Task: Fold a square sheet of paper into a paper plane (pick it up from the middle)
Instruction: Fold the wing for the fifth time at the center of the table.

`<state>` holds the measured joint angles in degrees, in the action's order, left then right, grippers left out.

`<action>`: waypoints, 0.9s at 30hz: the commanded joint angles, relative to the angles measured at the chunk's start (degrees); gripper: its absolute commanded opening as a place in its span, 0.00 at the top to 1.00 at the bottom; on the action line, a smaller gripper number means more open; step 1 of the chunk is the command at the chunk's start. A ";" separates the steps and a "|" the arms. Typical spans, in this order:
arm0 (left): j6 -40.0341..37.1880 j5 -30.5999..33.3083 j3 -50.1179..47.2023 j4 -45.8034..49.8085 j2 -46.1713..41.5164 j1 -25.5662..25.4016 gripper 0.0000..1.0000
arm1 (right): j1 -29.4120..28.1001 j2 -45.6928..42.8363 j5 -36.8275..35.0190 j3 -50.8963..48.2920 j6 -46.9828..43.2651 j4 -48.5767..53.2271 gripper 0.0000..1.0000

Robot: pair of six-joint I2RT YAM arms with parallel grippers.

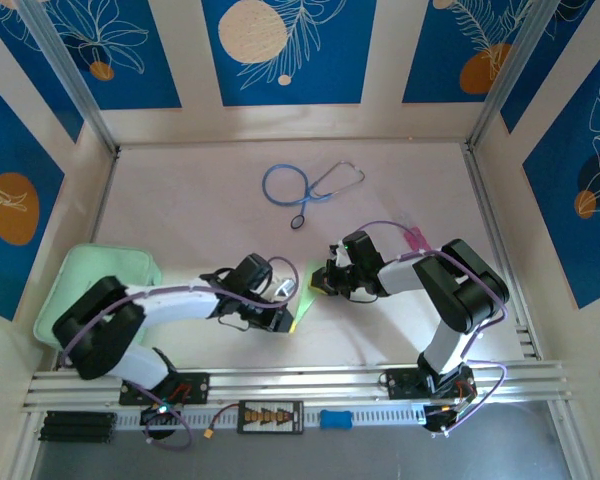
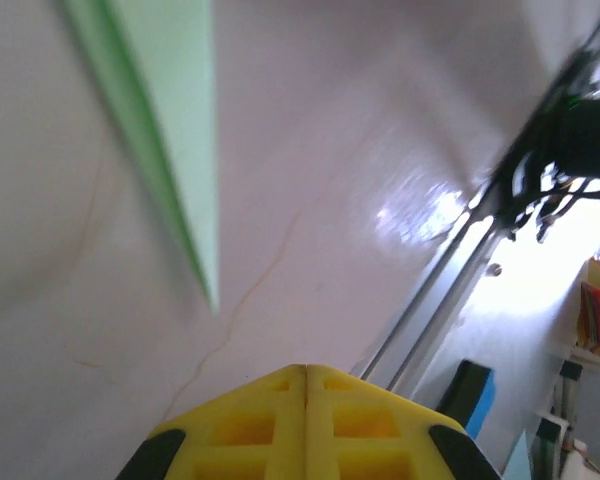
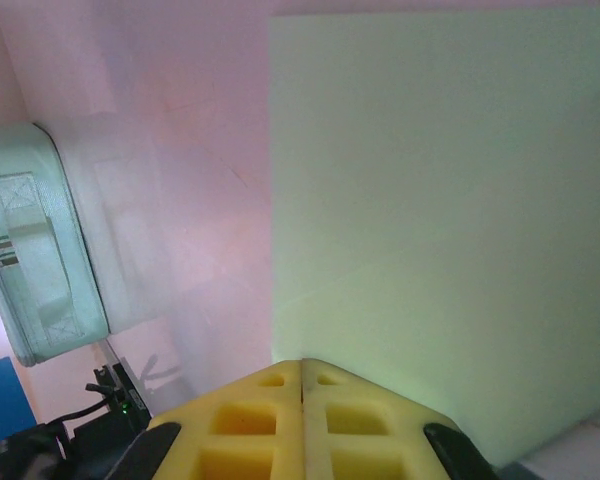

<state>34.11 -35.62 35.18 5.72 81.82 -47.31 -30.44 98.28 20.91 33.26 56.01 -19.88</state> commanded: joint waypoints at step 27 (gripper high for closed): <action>1.20 7.28 14.74 -9.76 21.54 2.65 1.00 | -0.85 0.08 -5.44 -3.67 3.76 4.14 0.92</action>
<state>36.97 -29.26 48.40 -4.03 101.75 -45.21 -31.09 97.65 19.22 32.03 58.83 -22.33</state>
